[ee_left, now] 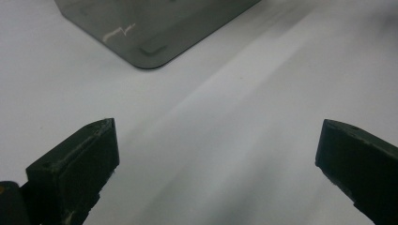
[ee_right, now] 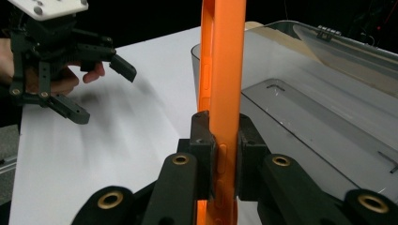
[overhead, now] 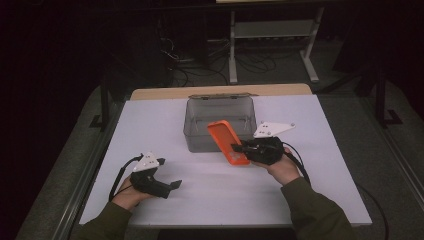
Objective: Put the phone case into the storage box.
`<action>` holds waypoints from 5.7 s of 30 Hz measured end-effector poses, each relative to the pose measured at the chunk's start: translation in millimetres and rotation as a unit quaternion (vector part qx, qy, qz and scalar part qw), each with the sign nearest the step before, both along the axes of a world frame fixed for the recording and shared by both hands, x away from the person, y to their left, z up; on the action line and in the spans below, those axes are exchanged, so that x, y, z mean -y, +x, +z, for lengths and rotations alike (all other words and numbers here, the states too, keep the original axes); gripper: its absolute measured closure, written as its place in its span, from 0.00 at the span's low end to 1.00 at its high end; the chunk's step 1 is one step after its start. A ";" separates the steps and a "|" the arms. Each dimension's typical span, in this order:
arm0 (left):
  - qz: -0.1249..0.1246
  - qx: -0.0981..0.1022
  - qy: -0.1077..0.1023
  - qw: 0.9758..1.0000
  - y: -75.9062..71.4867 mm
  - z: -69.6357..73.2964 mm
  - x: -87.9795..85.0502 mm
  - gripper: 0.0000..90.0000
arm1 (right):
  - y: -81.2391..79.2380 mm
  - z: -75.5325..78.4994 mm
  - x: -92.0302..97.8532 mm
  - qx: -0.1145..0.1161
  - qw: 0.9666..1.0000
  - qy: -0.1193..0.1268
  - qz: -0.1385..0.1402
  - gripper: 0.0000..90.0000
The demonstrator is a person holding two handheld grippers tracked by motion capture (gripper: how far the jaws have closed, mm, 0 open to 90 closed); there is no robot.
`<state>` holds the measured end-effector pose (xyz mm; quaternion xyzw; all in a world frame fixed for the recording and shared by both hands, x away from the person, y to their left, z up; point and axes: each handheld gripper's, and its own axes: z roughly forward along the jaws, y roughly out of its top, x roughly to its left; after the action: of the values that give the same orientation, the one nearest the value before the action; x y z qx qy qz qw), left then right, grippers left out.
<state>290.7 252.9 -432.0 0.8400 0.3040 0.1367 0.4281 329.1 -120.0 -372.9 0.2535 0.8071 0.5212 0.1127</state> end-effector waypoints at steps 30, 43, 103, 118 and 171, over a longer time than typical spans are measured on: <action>0.002 0.003 -0.004 1.000 -1.2 1.3 -0.2 0.00 | 21.3 40.9 7.2 0.008 1.000 0.007 -0.022 0.88; 0.001 0.002 -0.007 1.000 -0.9 2.4 -1.6 0.00 | 40.9 55.4 8.6 0.008 0.999 0.009 -0.045 0.88; 0.001 0.000 -0.011 1.000 -0.7 3.6 -1.4 0.00 | 118.1 55.8 -19.4 -0.108 0.976 -0.161 -0.100 0.88; 0.012 0.005 -0.026 1.000 -0.7 6.2 -3.0 0.00 | 132.6 48.8 -35.0 -0.158 0.959 -0.205 -0.112 0.88; 0.013 0.008 -0.029 0.999 -0.1 5.3 -3.3 0.00 | 168.9 24.5 -47.3 -0.328 0.875 -0.248 -0.254 0.88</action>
<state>290.6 256.1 -426.7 0.8219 0.3156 0.1397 0.4531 498.0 -72.8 -348.4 0.5702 0.8082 0.1446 0.0292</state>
